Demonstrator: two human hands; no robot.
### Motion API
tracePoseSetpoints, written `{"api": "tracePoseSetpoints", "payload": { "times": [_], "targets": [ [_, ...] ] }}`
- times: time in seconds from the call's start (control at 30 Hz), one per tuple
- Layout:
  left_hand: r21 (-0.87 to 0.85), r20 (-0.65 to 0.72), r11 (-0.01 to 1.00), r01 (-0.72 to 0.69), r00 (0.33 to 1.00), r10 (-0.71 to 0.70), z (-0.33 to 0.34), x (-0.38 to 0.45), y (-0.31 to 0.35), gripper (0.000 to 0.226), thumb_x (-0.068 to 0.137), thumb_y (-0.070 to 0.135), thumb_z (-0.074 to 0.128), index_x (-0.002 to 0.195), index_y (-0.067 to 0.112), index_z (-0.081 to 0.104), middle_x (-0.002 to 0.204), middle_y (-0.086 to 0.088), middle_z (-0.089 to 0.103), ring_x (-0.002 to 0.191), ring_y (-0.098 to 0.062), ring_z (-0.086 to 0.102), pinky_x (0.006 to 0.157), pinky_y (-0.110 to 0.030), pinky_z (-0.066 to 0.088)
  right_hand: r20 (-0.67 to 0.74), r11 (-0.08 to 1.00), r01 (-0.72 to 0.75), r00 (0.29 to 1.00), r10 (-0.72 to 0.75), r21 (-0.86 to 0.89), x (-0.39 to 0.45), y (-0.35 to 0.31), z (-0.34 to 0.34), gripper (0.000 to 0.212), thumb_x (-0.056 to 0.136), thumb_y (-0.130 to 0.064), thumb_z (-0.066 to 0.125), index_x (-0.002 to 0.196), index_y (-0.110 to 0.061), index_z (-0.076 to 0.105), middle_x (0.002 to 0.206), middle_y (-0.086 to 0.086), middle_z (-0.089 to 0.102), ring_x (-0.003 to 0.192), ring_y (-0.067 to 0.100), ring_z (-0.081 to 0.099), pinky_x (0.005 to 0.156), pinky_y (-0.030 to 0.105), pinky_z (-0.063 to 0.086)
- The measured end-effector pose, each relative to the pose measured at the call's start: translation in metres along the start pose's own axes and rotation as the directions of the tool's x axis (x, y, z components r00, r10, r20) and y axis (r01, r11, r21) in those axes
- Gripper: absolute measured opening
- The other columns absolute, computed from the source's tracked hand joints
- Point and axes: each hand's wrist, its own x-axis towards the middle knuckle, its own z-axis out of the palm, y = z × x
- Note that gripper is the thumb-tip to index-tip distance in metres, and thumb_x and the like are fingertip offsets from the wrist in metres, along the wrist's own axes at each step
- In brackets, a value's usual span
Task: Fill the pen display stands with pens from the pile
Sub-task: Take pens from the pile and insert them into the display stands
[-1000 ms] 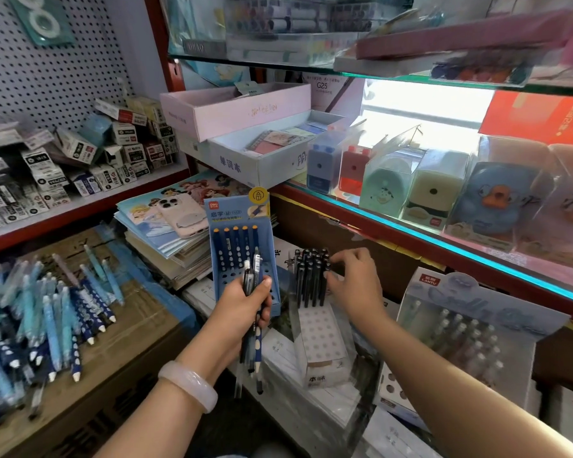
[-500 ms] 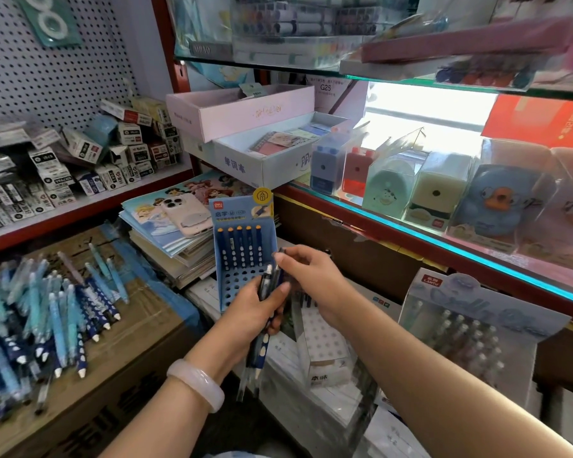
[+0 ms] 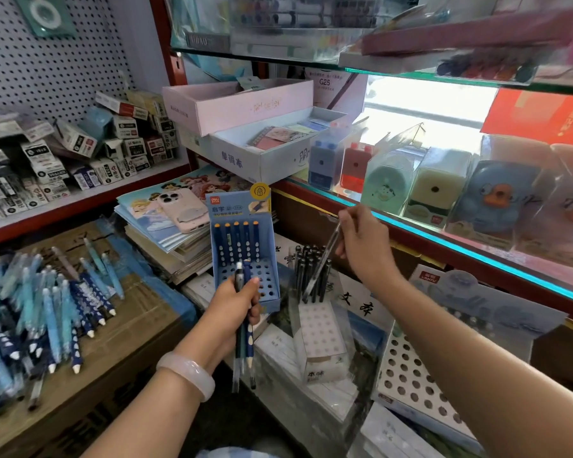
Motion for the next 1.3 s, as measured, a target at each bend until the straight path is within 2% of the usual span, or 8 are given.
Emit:
{"api": "tracePoseSetpoints", "payload": {
  "times": [0.2, 0.5, 0.73, 0.97, 1.07, 1.13, 1.2, 1.3],
  "targets": [
    [-0.035, -0.041, 0.995, -0.089, 0.995, 0.087, 0.006, -0.001, 0.002, 0.017, 0.098, 0.014, 0.044, 0.080, 0.012, 0.043, 0.061, -0.003, 0.040, 0.035, -0.006, 0.041, 0.033, -0.016, 0.032, 0.161, 0.921, 0.105, 0.986, -0.047, -0.376, -0.018, 0.030, 0.023, 0.024, 0.100, -0.026, 0.036, 0.117, -0.014, 0.049, 0.086, 0.004, 0.065, 0.079, 0.017, 0.065, 0.076, 0.039, 0.054],
    [-0.024, -0.030, 0.993, -0.114, 0.993, 0.113, 0.007, -0.002, 0.005, 0.016, 0.098, 0.015, 0.044, 0.082, 0.014, 0.044, 0.062, -0.003, 0.041, 0.037, -0.006, 0.041, 0.034, -0.017, 0.033, 0.245, 0.829, 0.233, 0.962, -0.119, -0.509, -0.019, 0.029, 0.033, 0.027, 0.102, -0.025, 0.033, 0.118, -0.010, 0.047, 0.099, 0.008, 0.065, 0.086, 0.025, 0.065, 0.076, 0.043, 0.052],
    [-0.005, -0.025, 0.993, -0.121, 0.992, 0.121, 0.006, -0.005, 0.004, 0.014, 0.097, 0.015, 0.045, 0.083, 0.013, 0.045, 0.061, -0.003, 0.042, 0.037, -0.006, 0.042, 0.035, -0.017, 0.034, 0.315, 0.819, 0.179, 0.949, 0.002, -0.545, -0.025, 0.038, 0.045, 0.026, 0.101, -0.025, 0.034, 0.116, -0.009, 0.048, 0.098, 0.012, 0.065, 0.089, 0.026, 0.063, 0.078, 0.044, 0.051],
    [0.080, -0.013, 0.989, -0.120, 0.992, 0.122, 0.004, -0.004, 0.000, 0.014, 0.096, 0.017, 0.047, 0.082, 0.014, 0.045, 0.060, -0.001, 0.042, 0.040, -0.007, 0.041, 0.037, -0.018, 0.034, 0.319, 0.826, 0.136, 0.946, 0.055, -0.547, -0.028, 0.038, 0.056, 0.032, 0.099, -0.032, 0.042, 0.119, -0.010, 0.054, 0.101, 0.011, 0.067, 0.091, 0.024, 0.063, 0.080, 0.041, 0.052],
    [0.120, -0.014, 0.984, -0.133, 0.991, 0.136, 0.004, -0.003, -0.001, 0.010, 0.095, 0.016, 0.049, 0.086, 0.014, 0.046, 0.061, -0.001, 0.042, 0.039, -0.006, 0.041, 0.037, -0.018, 0.035, 0.158, 0.867, 0.104, 0.987, -0.029, -0.488, -0.033, 0.026, 0.048, 0.027, 0.096, -0.034, 0.049, 0.112, -0.015, 0.057, 0.100, 0.002, 0.064, 0.090, 0.017, 0.060, 0.080, 0.037, 0.052],
    [0.146, -0.029, 0.979, -0.143, 0.988, 0.149, 0.005, -0.002, -0.002, 0.006, 0.094, 0.015, 0.052, 0.090, 0.014, 0.048, 0.063, -0.001, 0.044, 0.041, -0.007, 0.042, 0.039, -0.019, 0.036, 0.058, 0.944, 0.093, 0.995, -0.079, -0.318, -0.040, 0.011, 0.046, 0.016, 0.093, -0.029, 0.054, 0.101, -0.017, 0.060, 0.092, -0.005, 0.061, 0.083, 0.010, 0.058, 0.076, 0.030, 0.052],
    [0.189, -0.033, 0.970, -0.156, 0.986, 0.165, 0.006, 0.000, -0.003, 0.004, 0.093, 0.014, 0.054, 0.092, 0.014, 0.050, 0.064, -0.001, 0.047, 0.044, -0.009, 0.044, 0.041, -0.021, 0.036, 0.171, 0.995, 0.013, 0.985, 0.004, -0.100, -0.048, -0.009, 0.052, 0.011, 0.092, -0.027, 0.057, 0.093, -0.017, 0.062, 0.083, -0.008, 0.060, 0.076, 0.004, 0.057, 0.071, 0.023, 0.050],
    [0.278, -0.028, 0.947, -0.164, 0.984, 0.178, 0.008, 0.000, -0.002, 0.007, 0.092, 0.006, 0.049, 0.093, 0.012, 0.051, 0.067, -0.004, 0.049, 0.051, -0.013, 0.044, 0.045, -0.025, 0.036, 0.342, 0.992, -0.036, 0.937, 0.076, -0.123, -0.054, -0.026, 0.067, 0.020, 0.087, -0.036, 0.063, 0.088, -0.016, 0.065, 0.078, -0.007, 0.061, 0.076, 0.007, 0.058, 0.070, 0.024, 0.050]
  ]
}}
